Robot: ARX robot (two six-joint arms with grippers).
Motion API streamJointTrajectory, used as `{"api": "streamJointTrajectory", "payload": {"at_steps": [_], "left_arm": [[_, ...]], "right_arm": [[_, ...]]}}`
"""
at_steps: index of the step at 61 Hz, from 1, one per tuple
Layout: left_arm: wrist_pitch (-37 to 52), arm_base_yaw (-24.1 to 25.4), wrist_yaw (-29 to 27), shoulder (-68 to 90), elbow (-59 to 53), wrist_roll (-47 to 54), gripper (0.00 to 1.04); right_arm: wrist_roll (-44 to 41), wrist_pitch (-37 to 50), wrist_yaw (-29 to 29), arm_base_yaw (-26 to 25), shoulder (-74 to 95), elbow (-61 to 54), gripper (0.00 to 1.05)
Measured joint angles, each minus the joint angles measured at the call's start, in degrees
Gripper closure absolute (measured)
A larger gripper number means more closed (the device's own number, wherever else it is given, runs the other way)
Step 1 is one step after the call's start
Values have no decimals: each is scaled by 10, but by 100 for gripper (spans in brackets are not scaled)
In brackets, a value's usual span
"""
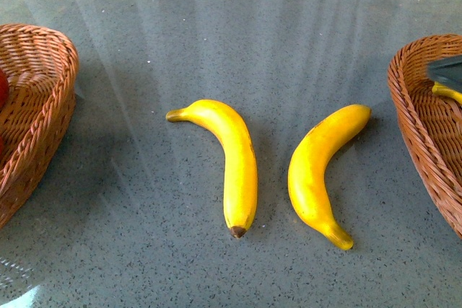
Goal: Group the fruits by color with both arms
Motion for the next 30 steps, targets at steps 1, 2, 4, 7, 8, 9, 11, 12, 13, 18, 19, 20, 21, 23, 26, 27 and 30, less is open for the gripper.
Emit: {"api": "streamJointTrajectory", "payload": {"at_steps": [1, 2, 4, 7, 8, 9, 11, 12, 13, 18, 19, 20, 21, 23, 26, 27, 30], "left_arm": [[0, 0, 0, 0, 0, 0, 9], [0, 0, 0, 0, 0, 0, 9], [0, 0, 0, 0, 0, 0, 9], [0, 0, 0, 0, 0, 0, 9], [0, 0, 0, 0, 0, 0, 9], [0, 0, 0, 0, 0, 0, 9], [0, 0, 0, 0, 0, 0, 9], [0, 0, 0, 0, 0, 0, 9], [0, 0, 0, 0, 0, 0, 9], [0, 0, 0, 0, 0, 0, 9], [0, 0, 0, 0, 0, 0, 9], [0, 0, 0, 0, 0, 0, 9], [0, 0, 0, 0, 0, 0, 9], [0, 0, 0, 0, 0, 0, 9], [0, 0, 0, 0, 0, 0, 9], [0, 0, 0, 0, 0, 0, 9], [0, 0, 0, 0, 0, 0, 9]], "right_arm": [[5, 3, 2, 10, 20, 13, 9], [10, 4, 6, 19, 39, 26, 9], [13, 6, 12, 43, 86, 60, 9], [16, 10, 28, 74, 149, 105, 9], [16, 9, 34, 82, 166, 117, 9], [16, 9, 36, 86, 174, 124, 9], [18, 4, 43, 96, 199, 142, 9], [21, -1, 47, 103, 214, 155, 9], [22, -3, 49, 106, 222, 161, 9], [21, -19, 72, 131, 281, 207, 9], [21, -21, 74, 134, 288, 212, 9], [19, -26, 78, 139, 300, 222, 9], [17, -31, 83, 145, 312, 232, 9], [8, -39, 91, 157, 334, 248, 9], [-3, -50, 101, 171, 355, 266, 9], [-7, -53, 103, 177, 362, 272, 9], [-15, -58, 105, 187, 376, 285, 9]]}}
